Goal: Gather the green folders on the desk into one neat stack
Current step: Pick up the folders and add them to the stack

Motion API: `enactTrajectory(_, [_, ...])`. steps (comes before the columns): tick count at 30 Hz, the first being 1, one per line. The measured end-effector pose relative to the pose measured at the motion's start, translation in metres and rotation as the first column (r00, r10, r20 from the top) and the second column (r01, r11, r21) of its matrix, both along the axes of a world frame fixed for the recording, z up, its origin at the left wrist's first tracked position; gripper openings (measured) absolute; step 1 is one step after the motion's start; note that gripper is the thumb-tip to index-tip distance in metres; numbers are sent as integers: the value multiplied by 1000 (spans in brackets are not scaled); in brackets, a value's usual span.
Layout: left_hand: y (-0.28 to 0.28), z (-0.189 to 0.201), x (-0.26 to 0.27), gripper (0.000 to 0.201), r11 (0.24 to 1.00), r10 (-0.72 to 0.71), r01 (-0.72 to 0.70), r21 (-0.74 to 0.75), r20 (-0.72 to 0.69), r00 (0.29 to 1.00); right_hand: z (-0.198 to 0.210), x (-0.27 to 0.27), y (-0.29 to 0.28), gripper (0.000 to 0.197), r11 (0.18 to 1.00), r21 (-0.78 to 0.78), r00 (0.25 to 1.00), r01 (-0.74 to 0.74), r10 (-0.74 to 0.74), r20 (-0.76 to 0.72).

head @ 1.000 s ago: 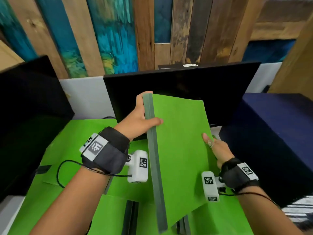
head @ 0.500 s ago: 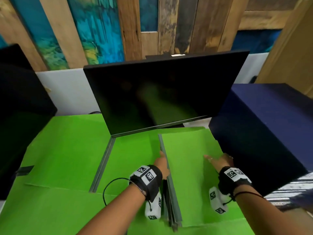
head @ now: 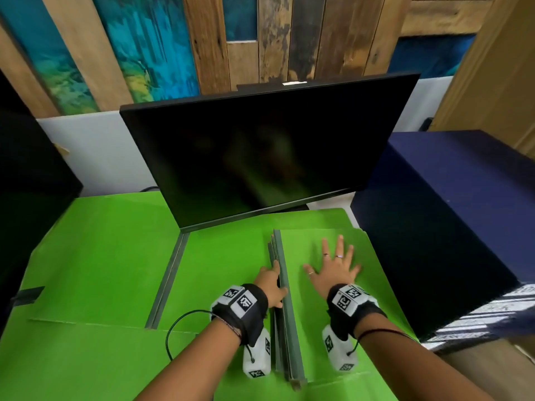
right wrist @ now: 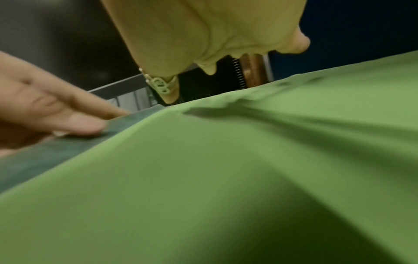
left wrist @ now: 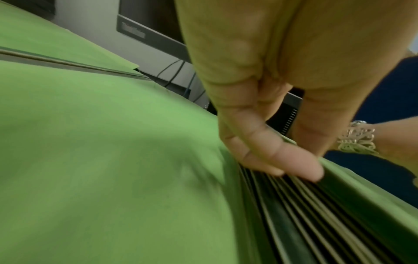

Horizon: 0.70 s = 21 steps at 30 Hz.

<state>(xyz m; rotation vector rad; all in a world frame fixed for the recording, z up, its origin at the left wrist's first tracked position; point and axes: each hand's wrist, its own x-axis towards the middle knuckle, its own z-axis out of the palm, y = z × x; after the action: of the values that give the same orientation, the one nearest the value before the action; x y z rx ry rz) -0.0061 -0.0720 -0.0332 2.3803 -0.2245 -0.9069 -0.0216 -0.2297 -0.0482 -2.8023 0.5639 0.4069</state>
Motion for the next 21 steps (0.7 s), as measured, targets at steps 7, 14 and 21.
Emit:
enactTrajectory(7, [78, 4, 19, 59, 909, 245, -317, 270, 271, 931, 1, 3, 54, 74, 915, 46, 911, -400, 403, -83])
enactTrajectory(14, [143, -22, 23, 111, 779, 411, -475, 410, 240, 880, -4, 9, 68, 71, 922, 88, 900, -378, 388, -199])
enactTrajectory(21, [145, -10, -14, 122, 660, 392, -393, 640, 153, 907, -5, 11, 67, 65, 934, 96, 909, -343, 356, -216])
